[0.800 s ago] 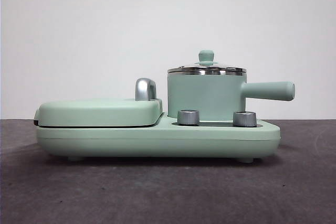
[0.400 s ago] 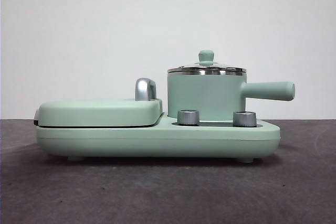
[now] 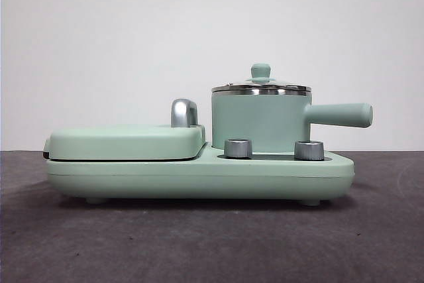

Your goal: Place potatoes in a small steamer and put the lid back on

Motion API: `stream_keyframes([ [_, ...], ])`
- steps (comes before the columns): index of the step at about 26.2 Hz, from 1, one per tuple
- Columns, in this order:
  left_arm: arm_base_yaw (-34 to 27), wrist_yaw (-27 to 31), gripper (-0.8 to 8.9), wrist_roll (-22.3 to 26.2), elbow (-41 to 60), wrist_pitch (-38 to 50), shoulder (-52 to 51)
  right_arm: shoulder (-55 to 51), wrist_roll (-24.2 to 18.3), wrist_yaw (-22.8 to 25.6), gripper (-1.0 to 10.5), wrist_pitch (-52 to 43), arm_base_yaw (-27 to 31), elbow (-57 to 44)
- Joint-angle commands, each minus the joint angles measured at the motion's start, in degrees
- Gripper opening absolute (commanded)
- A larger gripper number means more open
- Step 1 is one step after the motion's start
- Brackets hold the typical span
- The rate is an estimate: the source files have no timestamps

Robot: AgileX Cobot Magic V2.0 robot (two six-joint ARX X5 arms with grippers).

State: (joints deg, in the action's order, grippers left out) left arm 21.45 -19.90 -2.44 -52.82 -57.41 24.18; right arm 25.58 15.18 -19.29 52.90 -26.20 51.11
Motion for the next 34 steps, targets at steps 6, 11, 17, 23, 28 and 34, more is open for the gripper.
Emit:
stream_keyframes([
  [6, -13.5, 0.0, 0.06, -1.8, 24.2, 27.8, -12.1, 0.1, -0.7, 0.2, 0.2, -0.6, -0.3, 0.7],
  [11, -18.2, 2.8, 0.06, -3.3, 40.2, 42.0, -18.8, 0.1, -0.7, 0.1, 0.2, -0.6, -0.3, 0.7],
  [17, -18.9, 9.3, 0.06, -7.6, 50.6, 45.3, -23.9, 0.1, -0.7, 0.2, 0.2, -0.6, -0.3, 0.7],
  [23, -19.0, 18.9, 0.06, -8.8, 52.1, 47.9, -24.0, 0.1, -0.7, 0.2, 0.2, -0.6, -0.3, 0.7],
  [28, -19.0, 29.4, 0.06, -8.8, 52.1, 47.7, -24.0, 0.1, -0.7, 0.2, 0.2, -0.6, -0.3, 0.7],
  [34, -18.5, 30.5, 0.06, -7.7, 52.1, 47.3, -24.0, 0.1, -0.7, 0.2, 0.2, -0.6, -0.3, 0.7],
])
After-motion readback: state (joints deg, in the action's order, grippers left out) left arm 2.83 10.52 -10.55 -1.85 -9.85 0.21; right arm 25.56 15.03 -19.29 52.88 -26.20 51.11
